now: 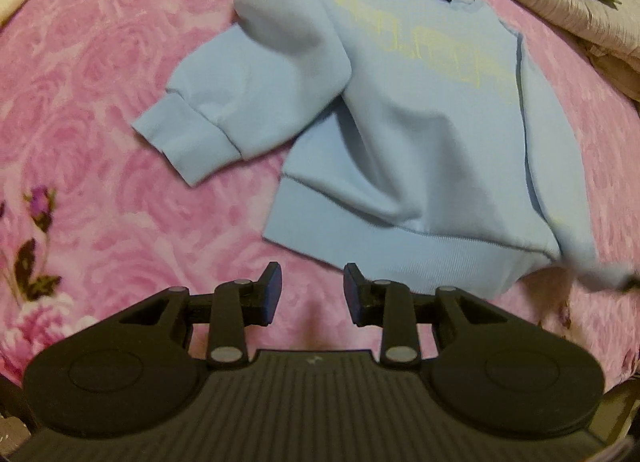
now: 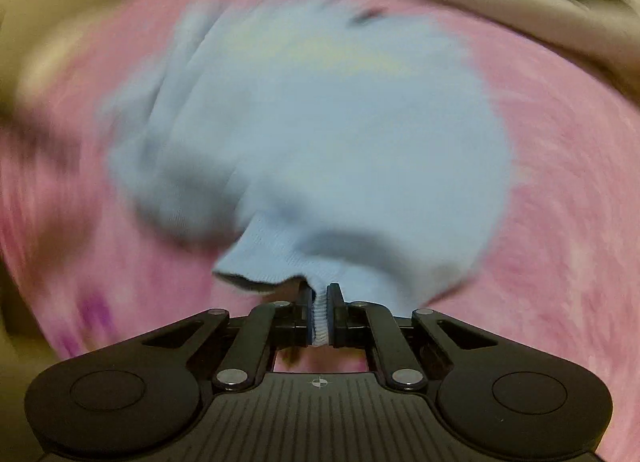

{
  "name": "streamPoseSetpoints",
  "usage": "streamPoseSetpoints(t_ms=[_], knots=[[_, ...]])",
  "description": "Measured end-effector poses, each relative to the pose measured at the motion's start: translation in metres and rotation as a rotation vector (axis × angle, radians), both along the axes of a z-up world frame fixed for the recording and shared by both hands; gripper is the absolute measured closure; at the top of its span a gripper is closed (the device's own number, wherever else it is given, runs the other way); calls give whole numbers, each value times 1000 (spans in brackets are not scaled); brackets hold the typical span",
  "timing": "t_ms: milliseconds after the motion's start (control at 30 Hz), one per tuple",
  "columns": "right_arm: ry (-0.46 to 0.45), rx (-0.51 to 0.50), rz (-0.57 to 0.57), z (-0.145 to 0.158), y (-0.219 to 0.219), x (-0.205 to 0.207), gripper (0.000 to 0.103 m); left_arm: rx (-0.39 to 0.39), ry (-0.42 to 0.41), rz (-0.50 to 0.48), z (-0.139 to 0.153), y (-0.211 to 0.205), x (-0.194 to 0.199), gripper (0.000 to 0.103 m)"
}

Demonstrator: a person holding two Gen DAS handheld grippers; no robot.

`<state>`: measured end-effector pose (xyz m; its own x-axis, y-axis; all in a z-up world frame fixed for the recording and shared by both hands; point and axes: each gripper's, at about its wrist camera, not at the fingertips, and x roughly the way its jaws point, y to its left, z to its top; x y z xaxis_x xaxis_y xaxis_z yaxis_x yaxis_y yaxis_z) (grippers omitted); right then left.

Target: Fold clothes

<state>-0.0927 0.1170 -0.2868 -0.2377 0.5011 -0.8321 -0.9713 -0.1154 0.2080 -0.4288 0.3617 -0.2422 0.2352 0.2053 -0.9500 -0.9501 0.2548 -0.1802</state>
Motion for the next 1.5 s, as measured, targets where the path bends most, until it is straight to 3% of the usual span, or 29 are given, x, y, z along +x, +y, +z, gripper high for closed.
streamPoseSetpoints(t_ms=[33, 100, 200, 400, 567, 700, 833, 967, 1100, 1167, 1233, 1367, 1500], knots=[[73, 52, -97, 23, 0, 30, 98, 10, 0, 1, 3, 1, 0, 75], [118, 152, -316, 66, -3, 91, 98, 24, 0, 6, 9, 2, -1, 75], [132, 255, -819, 94, -17, 183, 97, 31, -4, 32, 11, 4, -4, 75], [249, 122, -1104, 67, -36, 226, 66, -5, -22, 109, 5, 1, -15, 74], [319, -186, -939, 7, -17, 147, 61, -3, 6, 171, -2, 2, -28, 73], [368, -355, -921, -31, -8, 93, 61, 4, -31, 300, -9, 15, -52, 71], [400, -369, -926, -35, 4, 86, 61, 6, -132, 465, -30, 39, -82, 70], [356, -323, -901, -20, 17, 76, 61, -12, -206, 597, -63, 71, -110, 70], [319, -327, -927, -20, 22, 58, 61, -81, -270, 692, -96, 103, -128, 74], [315, -336, -949, -21, 22, 47, 61, -75, -323, 676, -95, 115, -136, 98], [317, -346, -964, -23, 23, 37, 61, -17, -322, 616, -81, 126, -144, 99], [322, -350, -980, -19, 23, 16, 61, 278, -155, 403, -17, 144, -169, 99], [321, -330, -968, -14, 29, 0, 61, 418, 69, 294, 7, 160, -204, 98]])
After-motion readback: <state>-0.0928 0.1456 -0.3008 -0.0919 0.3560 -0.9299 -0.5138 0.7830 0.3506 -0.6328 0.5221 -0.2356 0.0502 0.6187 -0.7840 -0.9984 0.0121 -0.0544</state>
